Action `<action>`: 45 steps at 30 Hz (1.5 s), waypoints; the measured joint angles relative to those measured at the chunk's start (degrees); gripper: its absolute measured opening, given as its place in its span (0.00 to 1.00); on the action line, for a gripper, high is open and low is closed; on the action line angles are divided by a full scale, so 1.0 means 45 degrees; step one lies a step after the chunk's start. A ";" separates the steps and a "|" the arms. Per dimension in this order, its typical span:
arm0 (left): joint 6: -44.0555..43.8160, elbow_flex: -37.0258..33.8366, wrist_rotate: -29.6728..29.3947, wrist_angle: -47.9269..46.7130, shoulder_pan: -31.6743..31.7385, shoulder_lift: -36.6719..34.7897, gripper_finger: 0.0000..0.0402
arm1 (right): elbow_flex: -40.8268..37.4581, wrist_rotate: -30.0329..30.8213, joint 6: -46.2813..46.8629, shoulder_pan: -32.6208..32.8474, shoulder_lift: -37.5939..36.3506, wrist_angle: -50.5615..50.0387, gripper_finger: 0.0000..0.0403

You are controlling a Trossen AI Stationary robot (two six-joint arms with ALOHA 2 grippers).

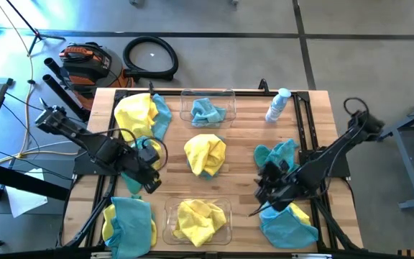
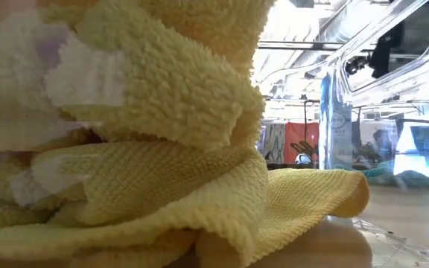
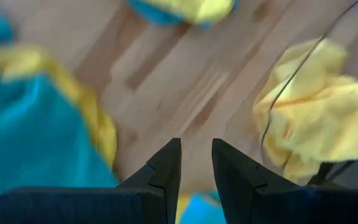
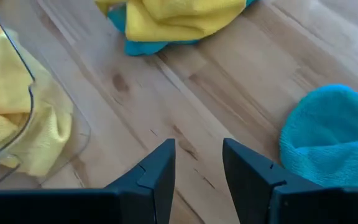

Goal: Sort microfiber towel by color & place in baskets
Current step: Put the blue microfiber towel into the top transparent bin

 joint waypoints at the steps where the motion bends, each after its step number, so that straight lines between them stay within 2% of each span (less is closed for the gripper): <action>1: -0.0585 0.0209 0.0350 -0.0485 -0.0135 0.0264 0.19 | -0.0455 0.0003 -0.0008 -0.0010 -0.0398 0.0387 0.32; 5: -0.2578 0.0459 0.2199 -0.1612 -0.0757 0.1118 0.19 | -0.1886 -0.0012 -0.0182 -0.0029 -0.1557 0.1239 0.32; 9: -0.2793 0.0464 0.3281 -0.2417 -0.1447 0.1829 0.19 | -0.2744 -0.0079 -0.0637 -0.0029 -0.2274 0.1666 0.32; 12: -0.1771 0.0464 0.3737 -0.2657 -0.1895 0.2295 0.19 | -0.3057 -0.0406 -0.1045 -0.0029 -0.2637 0.1734 0.32; 17: 0.1093 0.0464 0.4081 -0.2597 -0.2575 0.3016 0.19 | -0.3117 -0.0847 -0.2010 -0.0044 -0.2746 0.1707 0.32; 21: 0.2551 0.0462 0.4915 -0.2500 -0.2825 0.3551 0.19 | -0.3117 -0.0984 -0.2361 -0.0049 -0.2746 0.1693 0.32; 26: 0.3494 -0.0025 0.5410 -0.1735 -0.3026 0.4034 0.19 | -0.3117 -0.0983 -0.2368 -0.0049 -0.2746 0.1678 0.32; 30: 0.2985 -0.1049 0.5976 -0.0514 -0.3026 0.4042 0.19 | -0.3117 -0.0988 -0.2349 -0.0049 -0.2746 0.1678 0.32; 32: 0.2530 -0.1255 0.6088 -0.0520 -0.3026 0.4042 0.15 | -0.3115 -0.0988 -0.2329 -0.0049 -0.2741 0.1678 0.32; 36: 0.2272 -0.1206 0.6549 -0.0509 -0.3021 0.3908 0.02 | -0.3112 -0.0983 -0.2355 -0.0049 -0.2741 0.1678 0.32; 39: 0.1752 -0.0768 0.6593 -0.0659 -0.3048 0.3689 0.01 | -0.3112 -0.0985 -0.2380 -0.0049 -0.2736 0.1678 0.32; 42: 0.1136 -0.0062 0.5975 -0.0828 -0.3166 0.3248 0.00 | -0.3112 -0.0987 -0.2586 -0.0049 -0.2736 0.1678 0.32; 45: 0.0493 0.0853 0.4743 -0.1091 -0.3405 0.2707 0.00 | -0.3112 -0.0983 -0.2698 -0.0049 -0.2736 0.1673 0.32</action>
